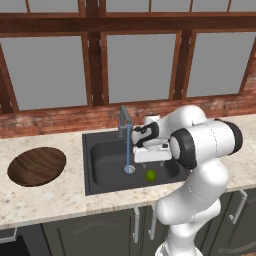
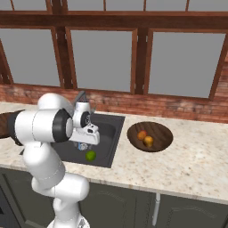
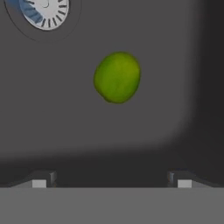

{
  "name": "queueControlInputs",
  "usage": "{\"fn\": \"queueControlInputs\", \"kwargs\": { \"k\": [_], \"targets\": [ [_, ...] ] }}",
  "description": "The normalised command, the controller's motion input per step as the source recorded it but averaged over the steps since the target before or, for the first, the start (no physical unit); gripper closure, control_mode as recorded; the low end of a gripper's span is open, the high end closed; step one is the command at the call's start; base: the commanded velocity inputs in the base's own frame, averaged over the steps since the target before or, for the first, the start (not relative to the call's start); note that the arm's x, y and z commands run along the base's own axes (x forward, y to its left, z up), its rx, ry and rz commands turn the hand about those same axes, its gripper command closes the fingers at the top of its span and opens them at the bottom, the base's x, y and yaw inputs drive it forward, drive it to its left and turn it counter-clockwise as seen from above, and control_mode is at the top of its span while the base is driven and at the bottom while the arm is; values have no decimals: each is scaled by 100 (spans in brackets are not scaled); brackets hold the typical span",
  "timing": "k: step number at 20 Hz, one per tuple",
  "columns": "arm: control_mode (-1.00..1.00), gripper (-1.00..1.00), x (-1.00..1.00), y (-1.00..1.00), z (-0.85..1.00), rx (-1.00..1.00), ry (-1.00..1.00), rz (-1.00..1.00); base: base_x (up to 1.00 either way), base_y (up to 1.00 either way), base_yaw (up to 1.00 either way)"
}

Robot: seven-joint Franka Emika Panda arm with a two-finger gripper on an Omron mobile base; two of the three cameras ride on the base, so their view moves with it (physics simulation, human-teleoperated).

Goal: Pick the mangos from the sink and place them in one bowl. Place the lime in the other bowl. Then turn off the sink faucet.

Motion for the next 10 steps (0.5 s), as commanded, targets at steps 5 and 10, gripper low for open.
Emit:
{"fn": "queueControlInputs", "kwargs": {
  "k": [5, 10],
  "targets": [
    [-100, -100, 10, 0, -29, -1, 0, -2, 0, 0, 0],
    [-100, -100, 20, 0, -29, -2, 1, -3, 0, 0, 0]
  ]
}}
